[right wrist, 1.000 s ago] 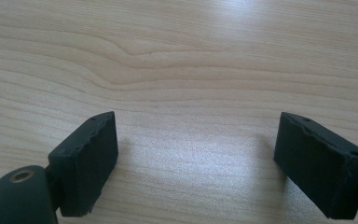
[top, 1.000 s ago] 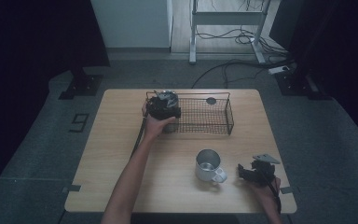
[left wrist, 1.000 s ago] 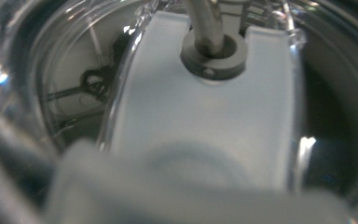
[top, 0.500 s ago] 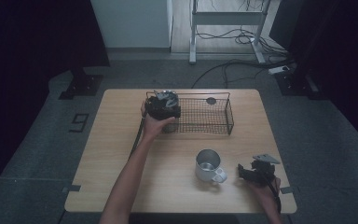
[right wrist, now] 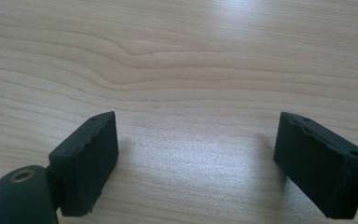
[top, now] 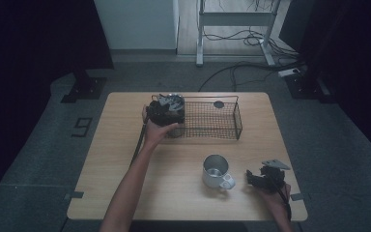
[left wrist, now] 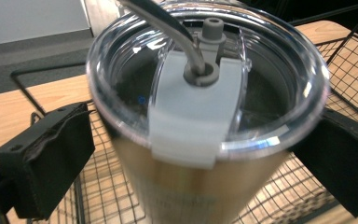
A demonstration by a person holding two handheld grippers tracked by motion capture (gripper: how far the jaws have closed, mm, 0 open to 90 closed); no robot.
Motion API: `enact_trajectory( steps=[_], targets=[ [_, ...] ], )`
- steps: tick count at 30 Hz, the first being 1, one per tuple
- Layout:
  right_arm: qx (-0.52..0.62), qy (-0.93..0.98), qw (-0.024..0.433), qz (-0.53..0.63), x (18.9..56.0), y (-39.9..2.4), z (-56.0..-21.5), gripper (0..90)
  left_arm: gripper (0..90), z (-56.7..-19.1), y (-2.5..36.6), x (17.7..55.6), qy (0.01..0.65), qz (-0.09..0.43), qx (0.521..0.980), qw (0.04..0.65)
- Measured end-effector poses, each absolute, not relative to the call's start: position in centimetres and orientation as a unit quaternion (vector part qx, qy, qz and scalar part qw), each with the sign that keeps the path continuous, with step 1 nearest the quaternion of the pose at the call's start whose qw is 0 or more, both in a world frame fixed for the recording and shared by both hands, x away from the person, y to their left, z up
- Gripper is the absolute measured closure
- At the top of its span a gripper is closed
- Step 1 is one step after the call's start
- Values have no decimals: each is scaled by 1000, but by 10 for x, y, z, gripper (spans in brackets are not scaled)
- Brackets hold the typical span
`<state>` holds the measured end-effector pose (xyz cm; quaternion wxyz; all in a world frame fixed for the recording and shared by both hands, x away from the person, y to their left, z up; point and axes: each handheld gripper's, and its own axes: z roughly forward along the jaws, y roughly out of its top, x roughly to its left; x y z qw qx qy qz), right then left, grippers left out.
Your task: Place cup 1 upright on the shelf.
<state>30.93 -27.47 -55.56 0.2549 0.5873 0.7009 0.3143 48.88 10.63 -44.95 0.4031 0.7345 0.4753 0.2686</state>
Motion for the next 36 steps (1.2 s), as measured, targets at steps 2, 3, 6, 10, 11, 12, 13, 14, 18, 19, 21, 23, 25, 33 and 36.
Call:
enact_trajectory(
  steps=[2, 3, 6, 10, 11, 12, 13, 14, 18, 19, 21, 23, 25, 33, 36],
  targets=[
    [588, 701, 254, 314, 309, -275, -556, 136, 0, -449, 107, 486, 472, 272, 735, 404],
    [588, 701, 254, 314, 309, -275, -556, 136, 0, -449, 108, 484, 471, 274, 735, 403],
    [587, 702, 255, 315, 309, -275, -556, 137, 0, -447, 113, 478, 472, 275, 732, 408],
    [586, 702, 254, 315, 309, -275, -556, 138, 0, -447, 117, 468, 469, 276, 731, 412],
    [586, 702, 254, 315, 309, -274, -556, 138, 0, -447, 118, 465, 468, 278, 729, 415],
    [586, 702, 254, 315, 309, -274, -556, 138, 3, -446, 119, 461, 468, 278, 728, 417],
    [586, 702, 254, 315, 309, -274, -556, 138, 5, -446, 120, 458, 466, 278, 728, 419],
    [586, 702, 254, 315, 309, -274, -556, 138, 6, -445, 122, 455, 464, 279, 727, 422],
    [586, 702, 254, 315, 309, -274, -556, 139, 12, -443, 126, 443, 461, 276, 725, 430],
    [586, 702, 254, 315, 309, -274, -556, 138, 18, -442, 127, 440, 461, 277, 725, 429],
    [586, 702, 254, 315, 309, -274, -556, 138, 35, -443, 128, 434, 462, 276, 725, 430],
    [585, 702, 255, 315, 309, -275, -556, 138, 42, -443, 128, 427, 459, 276, 726, 431],
    [586, 702, 254, 315, 309, -274, -556, 138, 46, -444, 129, 421, 458, 274, 728, 431],
    [587, 701, 254, 314, 308, -274, -555, 140, 72, -448, 140, 392, 452, 268, 719, 455],
    [587, 701, 254, 314, 308, -274, -555, 139, 72, -450, 145, 382, 450, 266, 719, 458]
  ],
)
